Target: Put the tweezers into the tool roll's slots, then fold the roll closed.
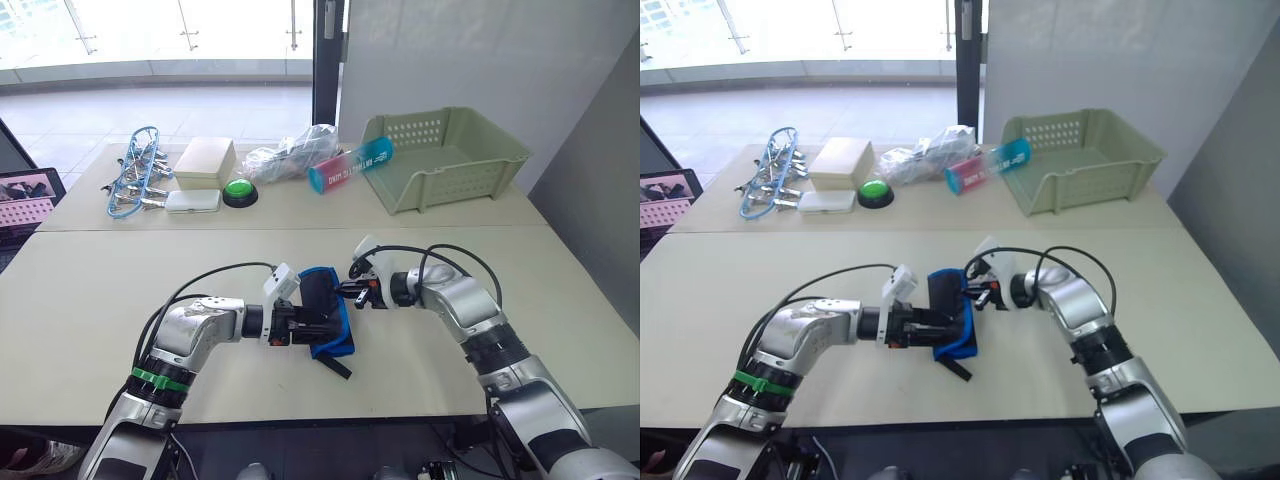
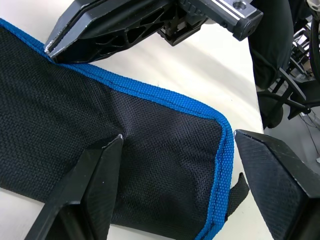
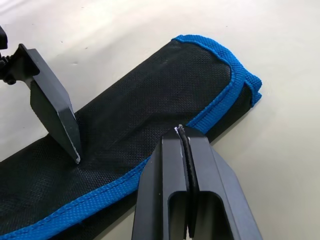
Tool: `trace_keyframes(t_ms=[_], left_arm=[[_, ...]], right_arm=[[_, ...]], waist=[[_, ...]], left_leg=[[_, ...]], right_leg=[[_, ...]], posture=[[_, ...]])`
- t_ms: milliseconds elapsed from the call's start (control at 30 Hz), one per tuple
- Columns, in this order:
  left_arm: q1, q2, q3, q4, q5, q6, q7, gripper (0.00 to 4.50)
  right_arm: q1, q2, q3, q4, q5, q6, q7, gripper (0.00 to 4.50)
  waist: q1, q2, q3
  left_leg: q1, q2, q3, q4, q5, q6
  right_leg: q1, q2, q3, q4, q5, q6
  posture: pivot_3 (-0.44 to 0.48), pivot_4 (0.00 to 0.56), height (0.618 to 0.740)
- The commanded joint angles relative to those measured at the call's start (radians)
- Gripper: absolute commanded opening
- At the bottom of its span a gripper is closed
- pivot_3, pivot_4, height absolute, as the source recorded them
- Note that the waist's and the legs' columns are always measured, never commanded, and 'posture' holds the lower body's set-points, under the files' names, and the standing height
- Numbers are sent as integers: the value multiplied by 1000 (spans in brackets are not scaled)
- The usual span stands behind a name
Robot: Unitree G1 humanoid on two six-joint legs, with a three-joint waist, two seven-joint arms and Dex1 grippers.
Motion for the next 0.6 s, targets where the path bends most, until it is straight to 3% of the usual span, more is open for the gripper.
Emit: trace_keyframes(t_ms=[33, 233, 367, 600], left_arm=[[47, 10, -46, 34, 39, 34, 22, 3782], [60, 8, -52, 21, 40, 35, 28, 3782], [64, 17, -55, 17, 44, 31, 23, 3782], [85, 24, -32, 8, 43, -16, 13, 3782]], right_arm=[[-29, 12, -96, -42, 66, -58, 41, 0], [-32, -19, -94, -89, 119, -31, 181, 0], [-29, 24, -27, 10, 17, -29, 87, 0], [-12, 61, 12, 114, -48, -14, 56, 0]], waist=[[1, 0, 0], [3, 0, 0], [0, 0, 0], [1, 0, 0]], left_leg=[[0, 0, 0, 0, 0, 0], [0, 0, 0, 0, 0, 0], [1, 0, 0, 0, 0, 0], [1, 0, 0, 0, 0, 0]], right_leg=[[0, 0, 0, 0, 0, 0], [0, 0, 0, 0, 0, 0], [0, 0, 0, 0, 0, 0], [1, 0, 0, 0, 0, 0]], posture=[[0, 150, 722], [0, 150, 722], [0, 150, 722], [0, 150, 722]])
